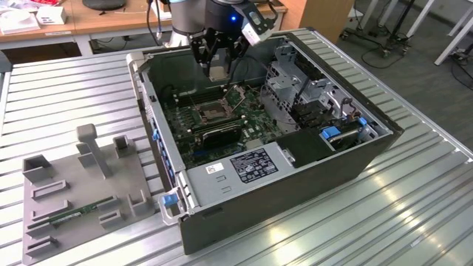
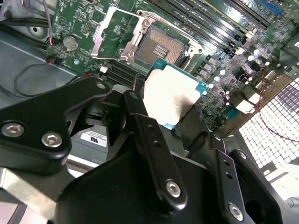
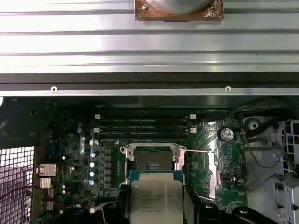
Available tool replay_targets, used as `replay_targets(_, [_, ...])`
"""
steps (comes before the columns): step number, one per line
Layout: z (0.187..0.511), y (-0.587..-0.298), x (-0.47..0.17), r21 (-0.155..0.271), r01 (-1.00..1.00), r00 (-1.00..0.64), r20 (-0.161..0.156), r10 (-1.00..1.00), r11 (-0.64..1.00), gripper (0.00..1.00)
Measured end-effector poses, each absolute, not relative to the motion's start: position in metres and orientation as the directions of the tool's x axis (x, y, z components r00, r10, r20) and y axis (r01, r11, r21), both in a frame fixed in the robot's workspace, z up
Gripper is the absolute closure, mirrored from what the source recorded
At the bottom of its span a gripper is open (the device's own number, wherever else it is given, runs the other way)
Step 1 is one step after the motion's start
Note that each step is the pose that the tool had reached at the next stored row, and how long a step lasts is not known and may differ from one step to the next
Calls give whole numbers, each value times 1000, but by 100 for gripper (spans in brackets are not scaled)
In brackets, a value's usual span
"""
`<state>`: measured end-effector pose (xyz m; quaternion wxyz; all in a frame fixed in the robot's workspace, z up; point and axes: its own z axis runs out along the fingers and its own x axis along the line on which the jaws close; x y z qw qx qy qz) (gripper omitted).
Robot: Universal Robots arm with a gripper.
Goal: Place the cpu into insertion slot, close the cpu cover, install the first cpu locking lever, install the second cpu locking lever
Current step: 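Place the cpu into insertion slot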
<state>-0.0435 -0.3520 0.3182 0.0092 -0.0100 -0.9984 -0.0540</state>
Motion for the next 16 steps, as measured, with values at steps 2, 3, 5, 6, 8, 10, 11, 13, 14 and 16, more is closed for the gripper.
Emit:
replay_targets(2, [318, -352, -43, 108, 21, -1000, 19, 19, 994, 46])
replay_targets(3, [318, -352, -43, 108, 21, -1000, 19, 19, 994, 46])
replay_targets(5, [316, -352, -43, 108, 21, -1000, 19, 19, 994, 46])
replay_targets(6, [314, -352, -43, 108, 21, -1000, 19, 19, 994, 46])
replay_targets(8, [312, -352, -43, 108, 21, -1000, 19, 19, 994, 46])
replay_targets(10, [309, -352, -43, 108, 21, -1000, 19, 19, 994, 46])
replay_targets(11, [307, -352, -43, 108, 21, -1000, 19, 19, 994, 46])
replay_targets(13, [305, -352, -43, 108, 21, -1000, 19, 19, 994, 46])
replay_targets(14, [303, -352, -43, 108, 21, -1000, 19, 19, 994, 46])
replay_targets(16, [301, -352, -43, 108, 21, -1000, 19, 19, 994, 46])
